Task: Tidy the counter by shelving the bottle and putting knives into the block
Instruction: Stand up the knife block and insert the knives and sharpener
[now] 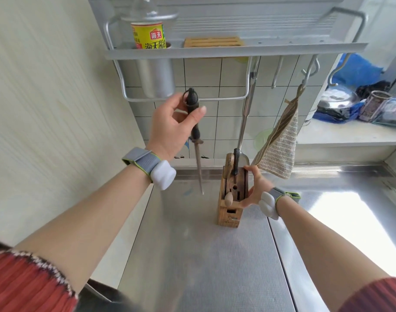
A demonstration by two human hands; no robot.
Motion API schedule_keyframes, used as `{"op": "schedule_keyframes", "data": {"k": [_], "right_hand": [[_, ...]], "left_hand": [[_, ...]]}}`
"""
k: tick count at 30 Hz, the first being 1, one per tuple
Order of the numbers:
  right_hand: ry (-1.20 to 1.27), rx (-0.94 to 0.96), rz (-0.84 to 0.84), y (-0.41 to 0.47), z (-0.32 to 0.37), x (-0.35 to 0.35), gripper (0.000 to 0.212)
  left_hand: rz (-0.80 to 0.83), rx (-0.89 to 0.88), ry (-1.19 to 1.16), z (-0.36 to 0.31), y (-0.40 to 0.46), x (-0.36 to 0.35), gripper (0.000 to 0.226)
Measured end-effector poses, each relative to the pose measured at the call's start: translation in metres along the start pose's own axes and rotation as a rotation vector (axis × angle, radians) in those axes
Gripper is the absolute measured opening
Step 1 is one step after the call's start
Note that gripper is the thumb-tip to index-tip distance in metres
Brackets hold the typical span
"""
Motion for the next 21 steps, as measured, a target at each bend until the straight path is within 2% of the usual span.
{"op": "schedule_keyframes", "data": {"k": [6, 16, 21], "right_hand": [[0.010, 0.002, -0.014, 0.002, -0.005, 0.000, 0.140], [0.023, -0.010, 0.000, 0.006, -0.008, -0.001, 0.133], [0.051, 0.007, -0.004, 0.004, -0.007, 0.000, 0.137]], "left_hand": [[0.072, -0.119, -0.147, -0.041, -0.011, -0.022, 0.016], [0.096, -0.048, -0.193, -0.025, -0.032, -0.049, 0.034], [0.105, -0.011, -0.245, -0.026, -0.032, -0.055, 0.038]]}}
Point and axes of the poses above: each hand's wrist, its own y-axis towards the middle knuckle, its own x-axis out of the back of the hand, z = x × y, the point moved 4 cm from there along y, towards the middle knuckle, and after that the axes turned 10 degrees about x, right-handed, at the moved point
